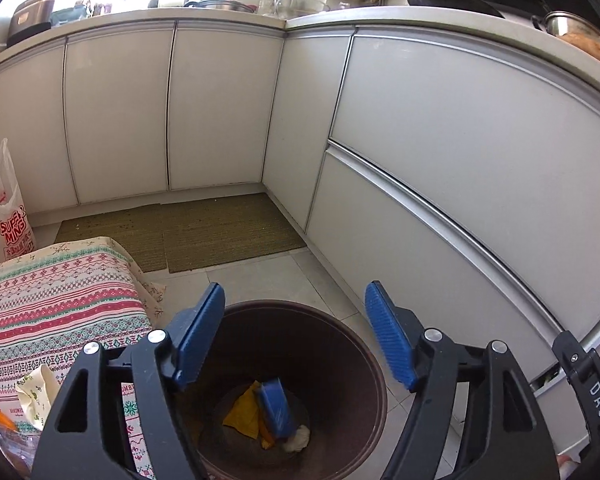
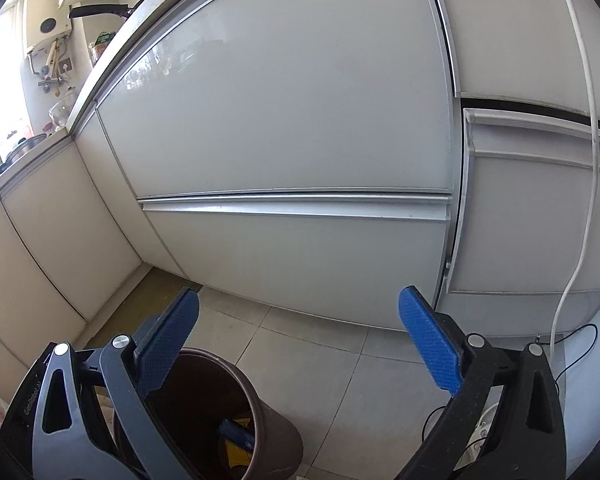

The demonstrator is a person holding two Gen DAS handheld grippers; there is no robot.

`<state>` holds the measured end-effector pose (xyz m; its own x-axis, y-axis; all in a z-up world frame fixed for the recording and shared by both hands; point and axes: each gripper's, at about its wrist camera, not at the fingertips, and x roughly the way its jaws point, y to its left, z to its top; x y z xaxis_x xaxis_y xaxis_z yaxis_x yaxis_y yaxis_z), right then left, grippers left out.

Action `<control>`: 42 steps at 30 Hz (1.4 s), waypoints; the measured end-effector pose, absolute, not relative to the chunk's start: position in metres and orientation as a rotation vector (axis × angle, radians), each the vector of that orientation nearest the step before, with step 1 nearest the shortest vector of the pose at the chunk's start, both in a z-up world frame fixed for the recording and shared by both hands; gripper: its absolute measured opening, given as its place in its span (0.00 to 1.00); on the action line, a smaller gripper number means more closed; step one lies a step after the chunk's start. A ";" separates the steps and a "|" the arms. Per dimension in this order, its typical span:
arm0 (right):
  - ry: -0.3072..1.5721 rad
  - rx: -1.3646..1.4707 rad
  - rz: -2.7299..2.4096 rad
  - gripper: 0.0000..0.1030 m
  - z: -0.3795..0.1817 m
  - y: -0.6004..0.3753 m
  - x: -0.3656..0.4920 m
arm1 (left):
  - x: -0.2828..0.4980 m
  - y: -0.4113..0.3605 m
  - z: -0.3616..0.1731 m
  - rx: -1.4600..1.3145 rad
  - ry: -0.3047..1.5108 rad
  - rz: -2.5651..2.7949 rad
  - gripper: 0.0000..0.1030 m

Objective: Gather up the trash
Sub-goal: 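Move the blue toothpaste box over the bucket and open the left tool, then lower the left tool onto the green onion-rings bag and grasp it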

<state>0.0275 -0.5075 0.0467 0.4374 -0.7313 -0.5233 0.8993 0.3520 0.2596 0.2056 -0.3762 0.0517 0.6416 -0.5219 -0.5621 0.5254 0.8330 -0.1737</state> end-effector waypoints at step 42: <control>0.584 0.208 -0.592 0.93 0.041 -0.330 0.145 | 0.176 0.012 0.034 -0.154 0.917 -0.025 0.86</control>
